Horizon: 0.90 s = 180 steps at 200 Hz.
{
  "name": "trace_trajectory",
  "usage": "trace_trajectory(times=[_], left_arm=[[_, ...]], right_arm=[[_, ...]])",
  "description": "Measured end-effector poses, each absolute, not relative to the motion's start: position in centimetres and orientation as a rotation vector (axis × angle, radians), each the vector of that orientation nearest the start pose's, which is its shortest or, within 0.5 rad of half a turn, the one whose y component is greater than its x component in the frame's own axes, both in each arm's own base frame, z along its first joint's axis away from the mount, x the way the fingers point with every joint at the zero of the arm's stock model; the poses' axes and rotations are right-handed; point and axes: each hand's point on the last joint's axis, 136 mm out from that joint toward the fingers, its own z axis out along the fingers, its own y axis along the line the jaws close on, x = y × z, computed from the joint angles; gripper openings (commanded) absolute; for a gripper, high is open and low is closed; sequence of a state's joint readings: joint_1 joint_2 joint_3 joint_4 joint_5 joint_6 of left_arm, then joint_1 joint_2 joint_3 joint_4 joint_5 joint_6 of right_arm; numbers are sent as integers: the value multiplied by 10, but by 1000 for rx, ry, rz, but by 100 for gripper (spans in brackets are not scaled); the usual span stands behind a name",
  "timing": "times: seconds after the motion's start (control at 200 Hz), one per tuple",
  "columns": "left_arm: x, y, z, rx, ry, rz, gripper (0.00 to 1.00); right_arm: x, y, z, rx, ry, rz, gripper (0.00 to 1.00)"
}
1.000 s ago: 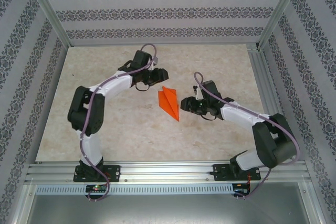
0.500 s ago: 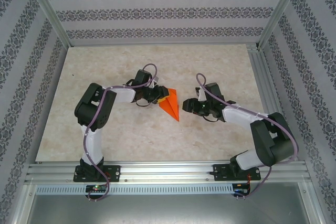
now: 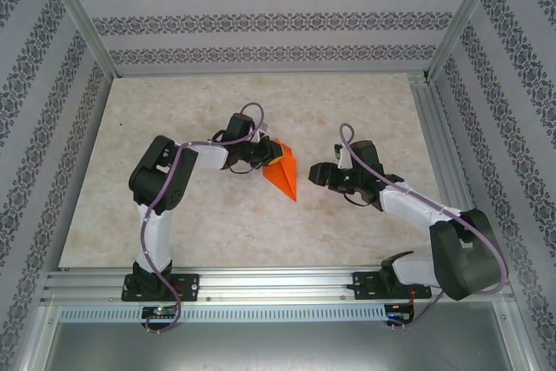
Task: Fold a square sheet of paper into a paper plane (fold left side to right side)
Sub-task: Turn over the paper at the center of the table.
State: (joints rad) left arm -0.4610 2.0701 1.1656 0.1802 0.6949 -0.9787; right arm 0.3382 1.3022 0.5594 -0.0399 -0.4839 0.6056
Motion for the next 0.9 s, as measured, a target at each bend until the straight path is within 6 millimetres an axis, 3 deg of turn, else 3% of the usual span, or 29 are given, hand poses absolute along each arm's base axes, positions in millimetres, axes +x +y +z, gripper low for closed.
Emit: trace_trajectory(times=[0.155, 0.215, 0.3, 0.36, 0.495, 0.58, 0.704, 0.899], left_arm=[[398, -321, 61, -237, 2563, -1464, 8], [397, -321, 72, -224, 2541, -1472, 8], [396, -320, 101, -189, 2485, -1491, 8], [395, -320, 131, -149, 2421, -1511, 9], [388, -317, 204, -53, 2257, -1553, 9], [384, -316, 237, -9, 2181, -1572, 10], [379, -320, 258, 19, 2133, -1603, 10], [371, -329, 266, 30, 2124, -1658, 10]], right_arm=[[283, 185, 89, 103, 2446, 1068, 85], [284, 187, 95, 118, 2413, 1116, 98], [284, 191, 106, 122, 2353, 1197, 98], [285, 194, 118, 121, 2306, 1252, 98], [285, 200, 162, 62, 2159, 1354, 98], [282, 205, 189, 15, 2069, 1419, 98], [276, 211, 212, -29, 2002, 1491, 98], [269, 228, 222, -61, 1997, 1577, 98]])
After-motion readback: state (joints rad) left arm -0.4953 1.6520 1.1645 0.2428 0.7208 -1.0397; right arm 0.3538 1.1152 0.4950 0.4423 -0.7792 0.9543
